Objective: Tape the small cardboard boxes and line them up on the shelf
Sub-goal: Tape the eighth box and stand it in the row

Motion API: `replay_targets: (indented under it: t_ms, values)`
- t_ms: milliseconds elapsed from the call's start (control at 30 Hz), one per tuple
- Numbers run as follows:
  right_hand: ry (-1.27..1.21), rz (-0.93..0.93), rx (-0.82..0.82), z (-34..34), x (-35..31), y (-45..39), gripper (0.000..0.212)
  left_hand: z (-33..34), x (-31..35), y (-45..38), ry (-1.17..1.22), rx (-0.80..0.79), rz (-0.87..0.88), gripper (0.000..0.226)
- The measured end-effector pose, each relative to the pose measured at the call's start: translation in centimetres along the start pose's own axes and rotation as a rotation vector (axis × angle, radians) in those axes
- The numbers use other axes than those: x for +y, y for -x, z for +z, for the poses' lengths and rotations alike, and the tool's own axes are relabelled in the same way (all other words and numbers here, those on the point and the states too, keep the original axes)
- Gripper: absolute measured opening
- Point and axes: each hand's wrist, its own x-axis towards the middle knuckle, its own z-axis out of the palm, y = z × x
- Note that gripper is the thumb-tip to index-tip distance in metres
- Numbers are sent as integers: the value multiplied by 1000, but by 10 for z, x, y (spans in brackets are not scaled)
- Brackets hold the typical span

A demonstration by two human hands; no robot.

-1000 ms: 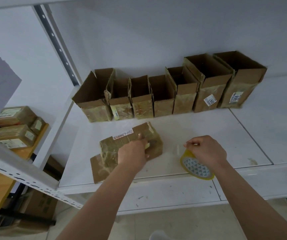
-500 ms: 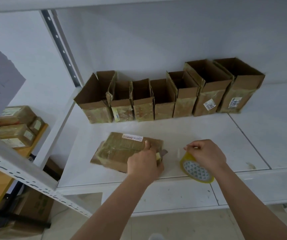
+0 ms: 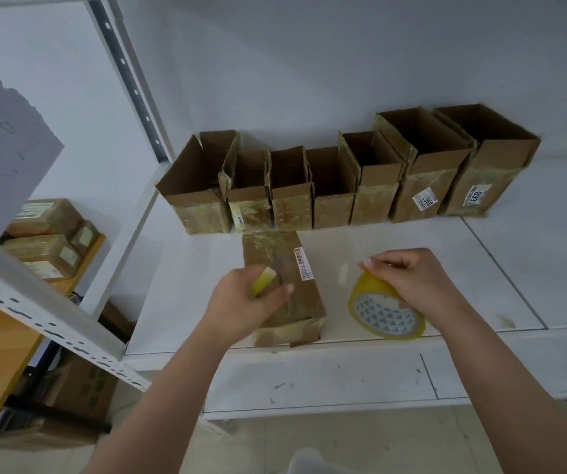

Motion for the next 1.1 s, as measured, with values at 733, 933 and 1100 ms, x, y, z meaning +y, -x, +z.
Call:
replay_targets:
  t_ms: [733,933,1100]
  values:
    - [-58,-73,-452,-1,-46,4,64,3,7,10,275,229,-74,50]
    - [384,-65,-320,4,-23,-9,38,-9,-38,43,156,343,-222,37]
    - [721,-116,-202,19,-19,-14,39,6,-57,49,90,393,-257,46]
